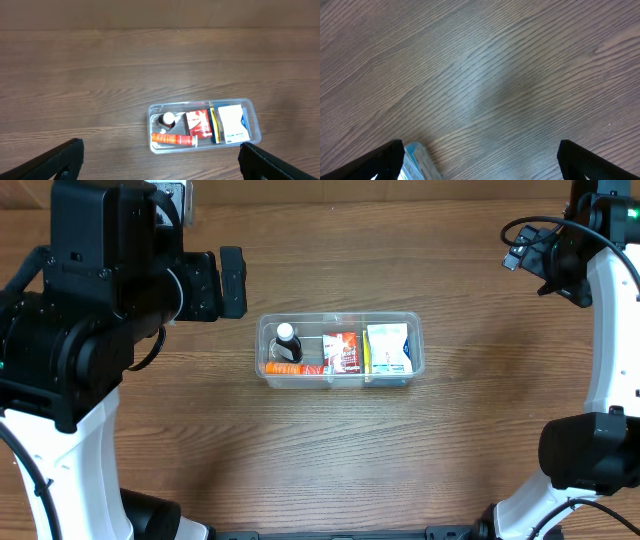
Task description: Pack container
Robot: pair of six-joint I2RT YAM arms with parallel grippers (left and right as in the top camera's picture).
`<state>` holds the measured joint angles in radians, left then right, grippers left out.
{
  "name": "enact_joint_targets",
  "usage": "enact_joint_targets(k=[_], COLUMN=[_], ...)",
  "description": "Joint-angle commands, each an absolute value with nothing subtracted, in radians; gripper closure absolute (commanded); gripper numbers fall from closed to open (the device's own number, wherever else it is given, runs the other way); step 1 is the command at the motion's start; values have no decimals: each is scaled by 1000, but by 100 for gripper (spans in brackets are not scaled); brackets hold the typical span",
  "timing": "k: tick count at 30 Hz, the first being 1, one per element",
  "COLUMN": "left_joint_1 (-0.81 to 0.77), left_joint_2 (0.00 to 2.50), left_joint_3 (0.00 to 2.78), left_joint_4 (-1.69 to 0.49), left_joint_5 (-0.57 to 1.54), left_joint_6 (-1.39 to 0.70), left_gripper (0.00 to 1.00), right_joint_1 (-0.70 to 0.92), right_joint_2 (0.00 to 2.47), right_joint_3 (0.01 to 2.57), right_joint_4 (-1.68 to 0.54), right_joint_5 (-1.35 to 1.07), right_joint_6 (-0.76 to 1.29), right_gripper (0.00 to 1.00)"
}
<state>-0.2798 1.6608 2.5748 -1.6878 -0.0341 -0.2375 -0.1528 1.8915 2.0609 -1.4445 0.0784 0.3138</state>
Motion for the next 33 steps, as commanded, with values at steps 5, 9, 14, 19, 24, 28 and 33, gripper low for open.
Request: enact_joint_targets(k=[5,9,14,19,24,28,33], left_joint_1=[-272,-208,-159,-129,-122,-74,-62], left_joint_2=[1564,1299,931,555,236,78,2], left_joint_3=[2191,1645,1016,544,233,126,49], left_joint_4=[-1438,-909,-445,-228,-54,-56,-96], left_joint_5=[-285,-135,-95,-73,-55,2,1], left_joint_6=[-189,-101,-34,24,23,23,24], left_gripper=[0,0,0,0,0,0,0], right_joint_1=[-153,-153,-153,-153,-153,-153,-153], right_joint_2=[1866,1866,1866,1866,1866,1866,1866], right_joint_3=[2083,2083,2083,2083,2083,2083,2083], right_joint_4=[-1443,-1443,-1443,-1443,-1443,-1443,-1443], right_joint_5=[85,85,85,85,85,85,85], right_joint_6=[314,314,314,314,314,314,314], right_gripper=[0,0,0,0,0,0,0])
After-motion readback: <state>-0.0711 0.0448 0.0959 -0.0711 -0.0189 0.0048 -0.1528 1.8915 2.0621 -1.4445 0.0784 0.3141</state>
